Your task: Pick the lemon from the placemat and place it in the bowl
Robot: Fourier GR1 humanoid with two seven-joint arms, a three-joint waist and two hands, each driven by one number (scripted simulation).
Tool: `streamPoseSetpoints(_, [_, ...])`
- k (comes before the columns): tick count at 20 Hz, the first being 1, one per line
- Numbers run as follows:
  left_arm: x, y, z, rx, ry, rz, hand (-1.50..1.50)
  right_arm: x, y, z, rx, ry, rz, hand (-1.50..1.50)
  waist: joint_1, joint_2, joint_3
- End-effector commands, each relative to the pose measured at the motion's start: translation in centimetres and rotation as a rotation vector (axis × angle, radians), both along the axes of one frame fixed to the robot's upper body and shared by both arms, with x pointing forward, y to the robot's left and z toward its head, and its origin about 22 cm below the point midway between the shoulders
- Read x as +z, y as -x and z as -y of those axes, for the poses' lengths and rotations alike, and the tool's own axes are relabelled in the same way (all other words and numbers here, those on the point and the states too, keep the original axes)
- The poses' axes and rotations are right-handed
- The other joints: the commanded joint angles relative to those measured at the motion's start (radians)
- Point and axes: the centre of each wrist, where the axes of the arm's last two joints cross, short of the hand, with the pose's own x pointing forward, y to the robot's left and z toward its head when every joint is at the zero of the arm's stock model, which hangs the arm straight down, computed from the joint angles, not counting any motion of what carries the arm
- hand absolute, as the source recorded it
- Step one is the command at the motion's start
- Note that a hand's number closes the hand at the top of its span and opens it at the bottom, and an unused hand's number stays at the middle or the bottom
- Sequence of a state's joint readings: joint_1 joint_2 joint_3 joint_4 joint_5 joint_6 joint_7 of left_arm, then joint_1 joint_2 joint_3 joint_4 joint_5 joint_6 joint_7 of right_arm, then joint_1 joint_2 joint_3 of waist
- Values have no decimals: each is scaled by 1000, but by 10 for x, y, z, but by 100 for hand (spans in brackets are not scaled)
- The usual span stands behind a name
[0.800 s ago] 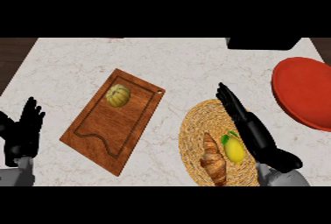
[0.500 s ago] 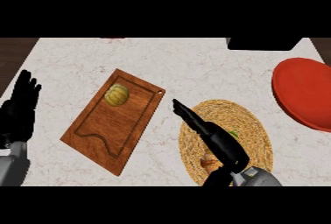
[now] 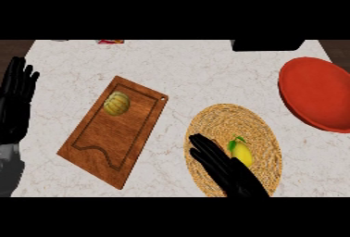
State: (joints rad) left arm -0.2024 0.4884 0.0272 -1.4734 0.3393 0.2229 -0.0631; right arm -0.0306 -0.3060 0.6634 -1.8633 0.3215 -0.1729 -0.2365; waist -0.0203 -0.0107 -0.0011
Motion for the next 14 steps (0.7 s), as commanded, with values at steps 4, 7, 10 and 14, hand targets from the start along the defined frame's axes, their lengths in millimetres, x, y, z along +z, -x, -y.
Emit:
streamPoseSetpoints(4, [-7,-5,8,-6,5,24,0,46,26,41,-113,306,155,-150,-15,5,-1])
streamPoseSetpoints(7, [5,11,-7,-35,-15,5,0,80,43,52,-219,404,135,-150,1,0,-2])
streamPoseSetpoints(10, [4,6,-10,-26,-1,18,0,97,53,66,-243,584,79,-150,-5,3,-2])
streamPoseSetpoints(14, [12,-7,-3,-11,-5,32,0,114,45,69,-231,864,14,-150,9,11,-4])
